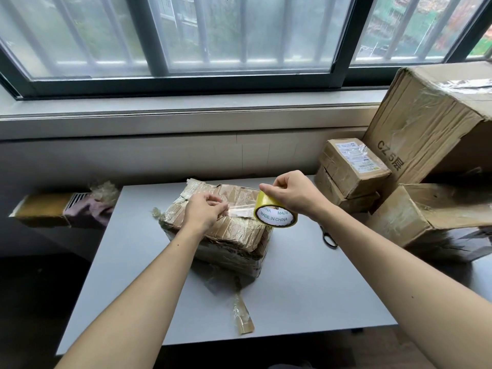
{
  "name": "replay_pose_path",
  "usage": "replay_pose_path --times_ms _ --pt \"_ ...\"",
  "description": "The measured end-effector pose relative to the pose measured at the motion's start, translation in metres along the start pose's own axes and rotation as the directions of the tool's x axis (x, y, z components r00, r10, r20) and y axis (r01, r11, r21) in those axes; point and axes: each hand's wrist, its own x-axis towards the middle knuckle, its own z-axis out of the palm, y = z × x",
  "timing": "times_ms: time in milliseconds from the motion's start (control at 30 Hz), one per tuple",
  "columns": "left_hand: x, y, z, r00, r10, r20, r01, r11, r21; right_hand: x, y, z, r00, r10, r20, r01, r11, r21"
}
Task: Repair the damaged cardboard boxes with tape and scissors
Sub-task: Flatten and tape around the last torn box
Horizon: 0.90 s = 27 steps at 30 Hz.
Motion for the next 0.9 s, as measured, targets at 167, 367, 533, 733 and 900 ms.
replay_pose_path --times_ms 167,367,533,733,900 --pt "-0.003 0.006 0.014 0.989 0.099 -0.113 -0.070 0.970 0.233 -0.002 -0.007 -0.003 1.000 -0.006 0.004 0.006 0.994 -0.107" --pt "-0.005 0.000 0.031 0.983 0.153 -0.106 -0.106 0.928 0.357 -0.005 0.000 0.000 0.999 0.046 0.008 -0.044 0.988 -0.148" --pt "0.003 0.001 0.033 0.989 0.136 -0.056 -0.102 0.912 0.397 -0.008 0.006 0.006 0.996 0.082 0.028 -0.076 0.984 -0.162" --pt "0.009 -0.004 0.039 0.981 0.185 -0.049 -0.126 0.815 0.565 -0.015 0.020 0.003 0.997 0.070 0.040 -0.061 0.982 -0.179" --pt "0.005 -0.007 0.044 0.970 0.234 -0.061 -0.138 0.744 0.653 -0.020 0.044 0.011 0.999 0.043 -0.018 -0.044 0.997 -0.068"
